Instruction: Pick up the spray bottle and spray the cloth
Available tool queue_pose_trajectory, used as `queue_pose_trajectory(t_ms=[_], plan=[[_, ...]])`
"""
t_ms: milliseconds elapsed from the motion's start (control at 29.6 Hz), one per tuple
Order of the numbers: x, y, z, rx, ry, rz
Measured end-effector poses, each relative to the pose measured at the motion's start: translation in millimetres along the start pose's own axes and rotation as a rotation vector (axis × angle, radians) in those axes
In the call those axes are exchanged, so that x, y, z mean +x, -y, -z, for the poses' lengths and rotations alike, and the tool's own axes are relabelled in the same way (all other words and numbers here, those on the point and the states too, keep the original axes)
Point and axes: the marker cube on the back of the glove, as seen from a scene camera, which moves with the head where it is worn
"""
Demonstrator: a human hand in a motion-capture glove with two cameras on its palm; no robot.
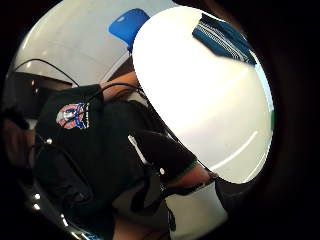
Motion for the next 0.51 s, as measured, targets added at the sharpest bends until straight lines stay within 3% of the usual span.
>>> queue_pose_trajectory(t_ms=[508], plan=[[-4, 25, -5, -0.013, 0.023, 0.051]])
